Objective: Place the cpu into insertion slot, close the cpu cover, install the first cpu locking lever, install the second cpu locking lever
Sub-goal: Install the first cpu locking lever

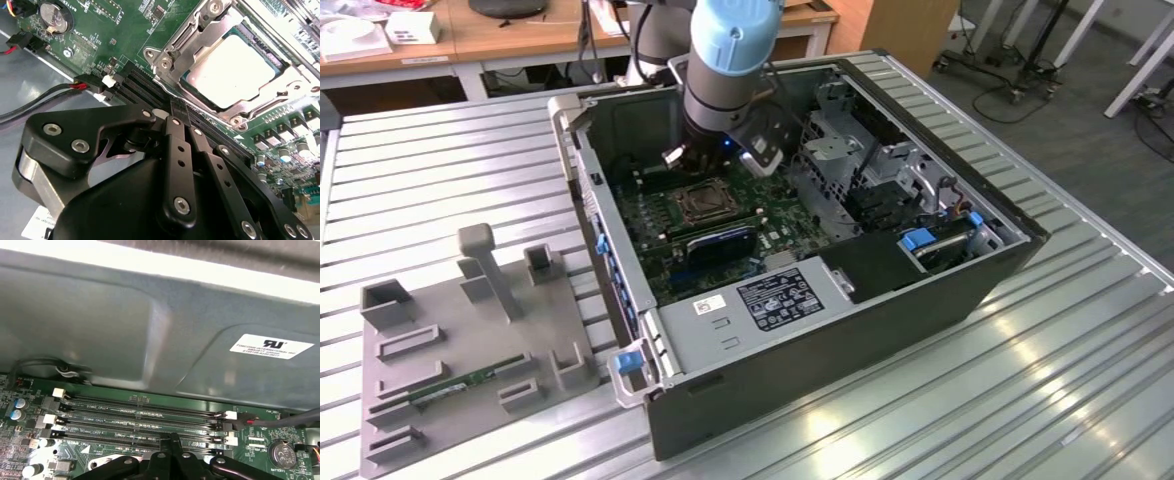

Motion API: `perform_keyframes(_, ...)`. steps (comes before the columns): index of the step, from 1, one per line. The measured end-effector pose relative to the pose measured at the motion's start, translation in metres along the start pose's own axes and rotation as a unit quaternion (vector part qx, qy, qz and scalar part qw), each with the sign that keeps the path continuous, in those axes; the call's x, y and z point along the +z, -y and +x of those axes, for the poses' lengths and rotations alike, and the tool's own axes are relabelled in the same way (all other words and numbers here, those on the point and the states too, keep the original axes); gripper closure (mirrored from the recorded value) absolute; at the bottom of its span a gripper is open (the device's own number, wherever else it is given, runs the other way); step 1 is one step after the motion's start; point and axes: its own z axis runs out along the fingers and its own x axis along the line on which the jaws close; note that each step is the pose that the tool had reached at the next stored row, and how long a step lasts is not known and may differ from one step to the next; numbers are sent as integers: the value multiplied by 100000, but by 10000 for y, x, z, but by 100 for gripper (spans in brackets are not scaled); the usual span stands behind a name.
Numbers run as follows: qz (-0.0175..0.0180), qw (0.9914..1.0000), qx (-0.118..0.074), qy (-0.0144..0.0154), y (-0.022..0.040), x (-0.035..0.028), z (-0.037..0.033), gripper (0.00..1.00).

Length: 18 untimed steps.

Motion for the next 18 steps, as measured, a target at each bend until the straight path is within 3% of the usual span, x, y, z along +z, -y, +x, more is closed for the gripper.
perform_keyframes(18,132,100000,-6,-18,2,-23,-6,89)
